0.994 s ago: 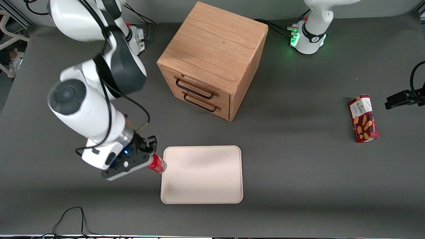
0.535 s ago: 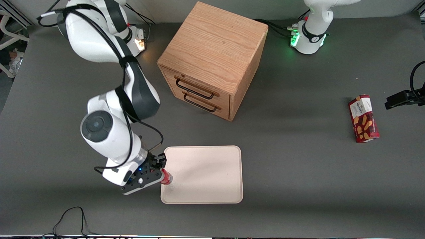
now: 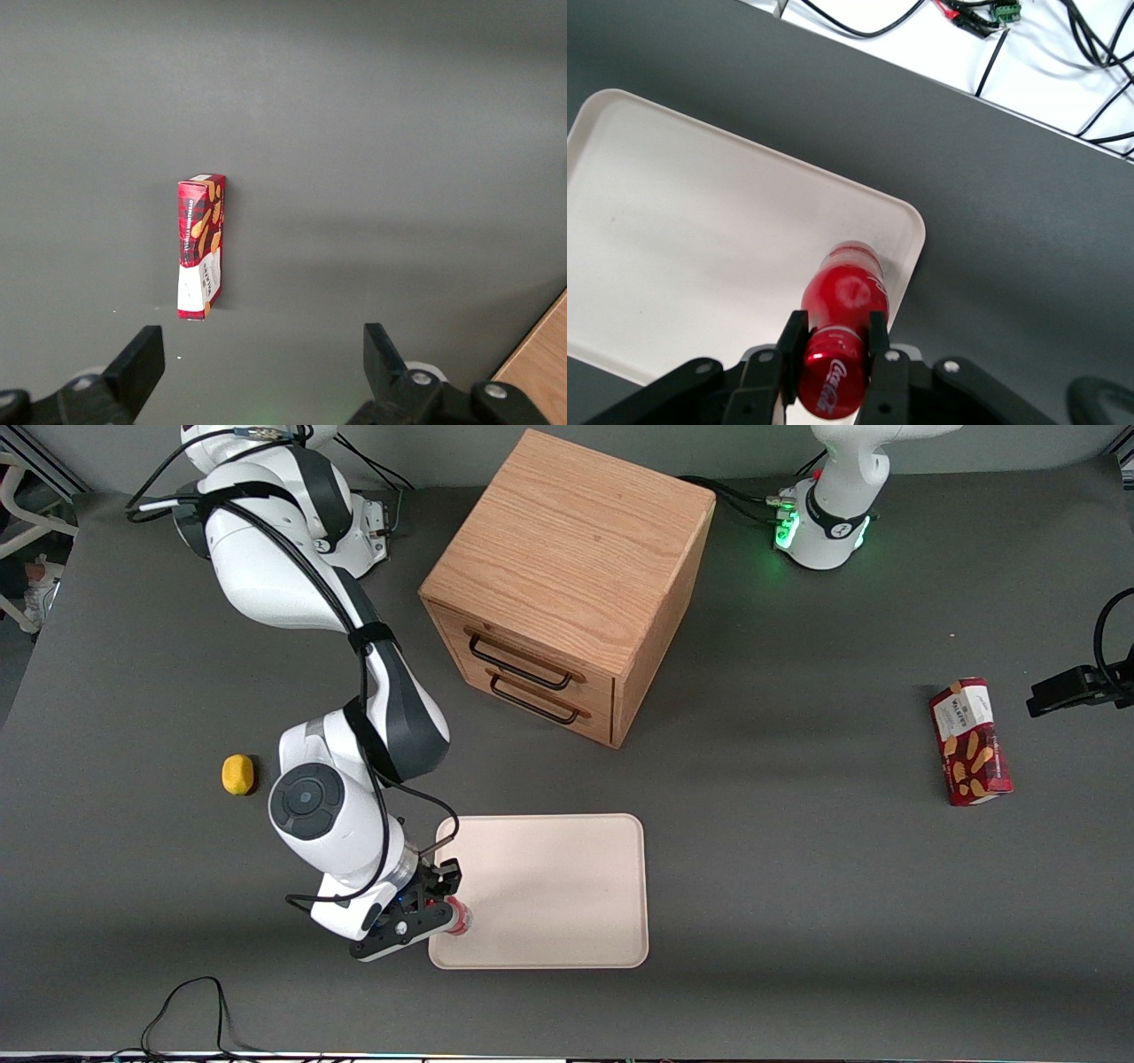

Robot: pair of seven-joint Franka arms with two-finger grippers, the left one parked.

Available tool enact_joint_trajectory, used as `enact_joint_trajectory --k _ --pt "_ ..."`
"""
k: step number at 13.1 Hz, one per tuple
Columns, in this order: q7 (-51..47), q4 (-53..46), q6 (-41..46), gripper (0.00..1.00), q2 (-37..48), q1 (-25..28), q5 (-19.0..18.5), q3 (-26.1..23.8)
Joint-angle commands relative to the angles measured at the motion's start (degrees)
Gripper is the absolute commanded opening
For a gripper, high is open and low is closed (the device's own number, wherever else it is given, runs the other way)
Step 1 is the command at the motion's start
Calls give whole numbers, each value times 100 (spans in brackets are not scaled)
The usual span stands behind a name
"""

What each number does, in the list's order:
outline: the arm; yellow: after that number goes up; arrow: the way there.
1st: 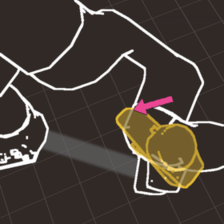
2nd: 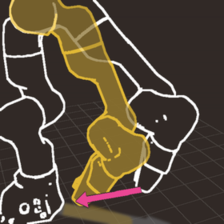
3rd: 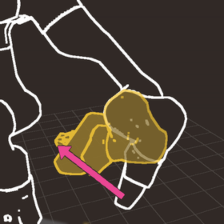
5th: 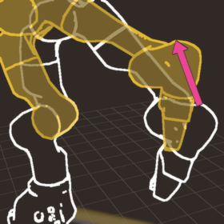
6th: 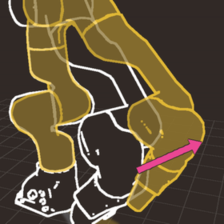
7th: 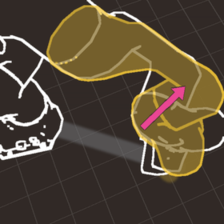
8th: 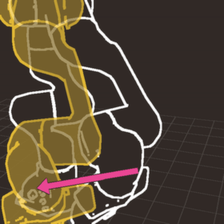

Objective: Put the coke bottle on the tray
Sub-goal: 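Lower the bottle onto the tray's edge and open the right gripper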

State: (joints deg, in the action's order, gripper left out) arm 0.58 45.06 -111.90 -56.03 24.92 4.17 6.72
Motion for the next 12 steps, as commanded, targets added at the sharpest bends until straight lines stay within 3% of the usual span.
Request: enact_joint_trajectory --k 1,11,12 --pt "74 -94 -87 10 -119 -5 -13 -13" --pt "92 -68 -113 11 -277 -5 13 -13" --pt "74 11 -191 29 -277 -5 22 -13"
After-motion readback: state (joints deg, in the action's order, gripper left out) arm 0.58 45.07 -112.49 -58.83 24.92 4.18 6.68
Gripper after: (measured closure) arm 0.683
